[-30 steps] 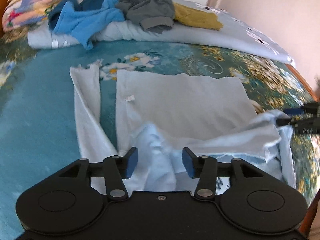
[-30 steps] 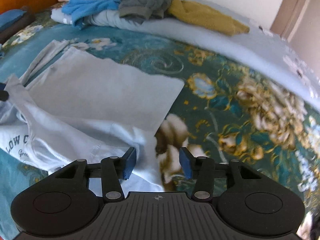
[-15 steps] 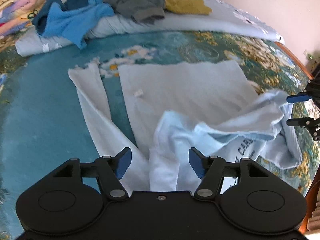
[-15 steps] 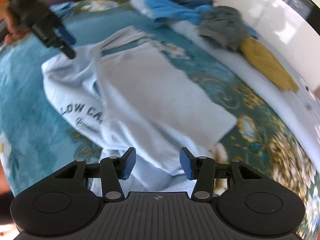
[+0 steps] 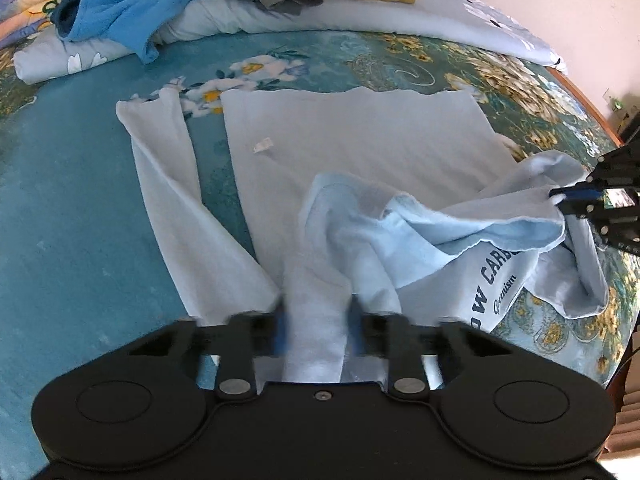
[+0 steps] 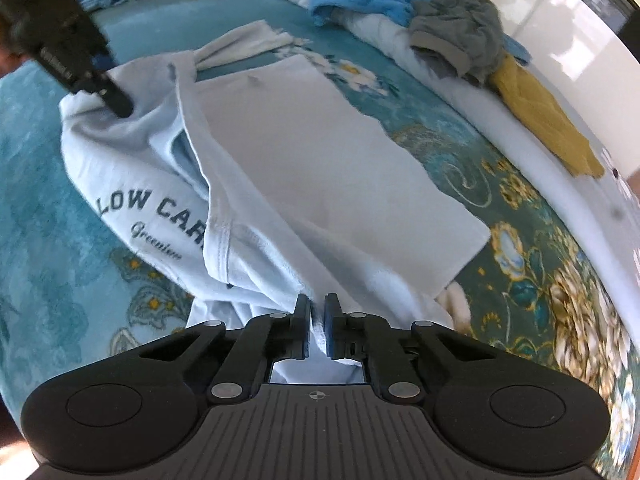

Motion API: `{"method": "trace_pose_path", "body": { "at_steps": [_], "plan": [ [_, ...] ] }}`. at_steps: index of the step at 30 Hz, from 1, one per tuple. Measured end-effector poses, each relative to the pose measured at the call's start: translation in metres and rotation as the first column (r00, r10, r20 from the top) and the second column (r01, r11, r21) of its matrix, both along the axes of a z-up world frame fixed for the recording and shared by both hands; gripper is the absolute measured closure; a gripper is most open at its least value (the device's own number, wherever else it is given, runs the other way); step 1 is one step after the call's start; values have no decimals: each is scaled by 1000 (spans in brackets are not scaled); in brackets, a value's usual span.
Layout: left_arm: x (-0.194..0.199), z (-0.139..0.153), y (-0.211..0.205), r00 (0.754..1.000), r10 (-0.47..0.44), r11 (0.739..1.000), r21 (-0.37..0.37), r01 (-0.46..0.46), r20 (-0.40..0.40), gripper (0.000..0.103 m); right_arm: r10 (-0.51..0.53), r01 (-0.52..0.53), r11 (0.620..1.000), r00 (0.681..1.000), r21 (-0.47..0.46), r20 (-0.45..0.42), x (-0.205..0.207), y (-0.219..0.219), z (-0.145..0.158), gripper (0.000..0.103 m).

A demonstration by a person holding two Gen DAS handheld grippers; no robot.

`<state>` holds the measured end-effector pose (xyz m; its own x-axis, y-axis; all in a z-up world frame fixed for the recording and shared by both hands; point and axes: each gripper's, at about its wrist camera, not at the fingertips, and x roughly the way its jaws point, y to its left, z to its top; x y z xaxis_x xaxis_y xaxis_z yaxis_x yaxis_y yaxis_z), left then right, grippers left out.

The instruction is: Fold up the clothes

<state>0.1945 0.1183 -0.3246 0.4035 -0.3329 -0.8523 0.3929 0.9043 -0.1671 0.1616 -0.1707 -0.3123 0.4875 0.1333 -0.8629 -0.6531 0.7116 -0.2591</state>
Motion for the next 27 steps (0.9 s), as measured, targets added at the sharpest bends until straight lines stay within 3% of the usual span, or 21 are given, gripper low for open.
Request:
{"method": "trace_pose_path", "body": {
  "at_steps": [3, 7, 15, 27],
  "plan": [
    [-4, 11, 4, 999, 36, 999, -13, -35, 34, 100, -49, 49, 999, 999, 15, 18, 0, -3, 12, 101],
    [-13, 37, 10, 991, 80, 996, -40, -77, 104, 102, -155, 151, 987, 986, 62, 62, 3, -11, 39, 102],
    [-32, 126, 10, 954, 120, 990, -99, -96, 276, 102, -343, 311, 935, 915, 171, 213, 5, -30, 128, 102],
    [-43, 266, 7, 876, 135, 988, -129, -84, 463, 102, -432, 344, 896, 822, 281, 370, 1, -43, 264, 102]
  ]
}}
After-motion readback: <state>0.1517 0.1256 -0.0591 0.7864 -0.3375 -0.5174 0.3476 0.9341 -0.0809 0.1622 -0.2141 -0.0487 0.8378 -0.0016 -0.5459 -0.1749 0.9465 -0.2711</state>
